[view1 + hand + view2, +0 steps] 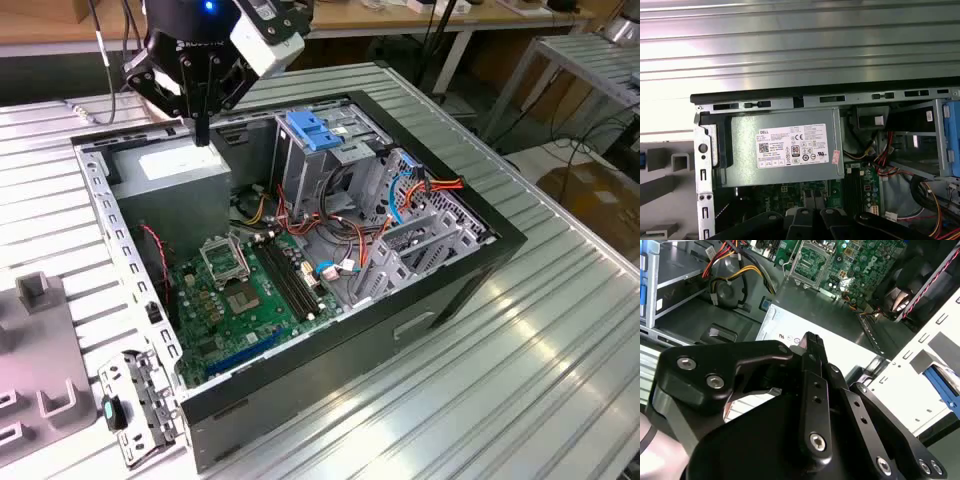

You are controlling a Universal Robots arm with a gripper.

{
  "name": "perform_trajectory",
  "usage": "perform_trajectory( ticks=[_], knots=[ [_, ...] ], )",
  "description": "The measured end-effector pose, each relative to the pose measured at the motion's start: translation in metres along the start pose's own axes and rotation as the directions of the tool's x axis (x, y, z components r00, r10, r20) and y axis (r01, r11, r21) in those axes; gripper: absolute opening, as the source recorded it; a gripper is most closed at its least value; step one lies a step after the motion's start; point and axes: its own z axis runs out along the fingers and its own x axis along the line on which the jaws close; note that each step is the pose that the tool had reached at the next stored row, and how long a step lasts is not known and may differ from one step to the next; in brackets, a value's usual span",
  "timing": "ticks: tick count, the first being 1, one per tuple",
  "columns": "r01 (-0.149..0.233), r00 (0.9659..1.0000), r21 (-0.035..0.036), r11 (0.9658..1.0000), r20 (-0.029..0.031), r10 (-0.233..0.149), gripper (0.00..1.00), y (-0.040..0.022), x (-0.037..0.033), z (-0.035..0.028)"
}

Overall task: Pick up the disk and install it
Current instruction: 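Reach for the disk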

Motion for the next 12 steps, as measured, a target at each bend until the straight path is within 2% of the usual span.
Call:
perform_trajectory(
  ticks=[12],
  knots=[
    [0.0,1.0,0.0,1.0,0.0,0.0,0.11,0.0002,-0.0025,0.0001]
  ],
)
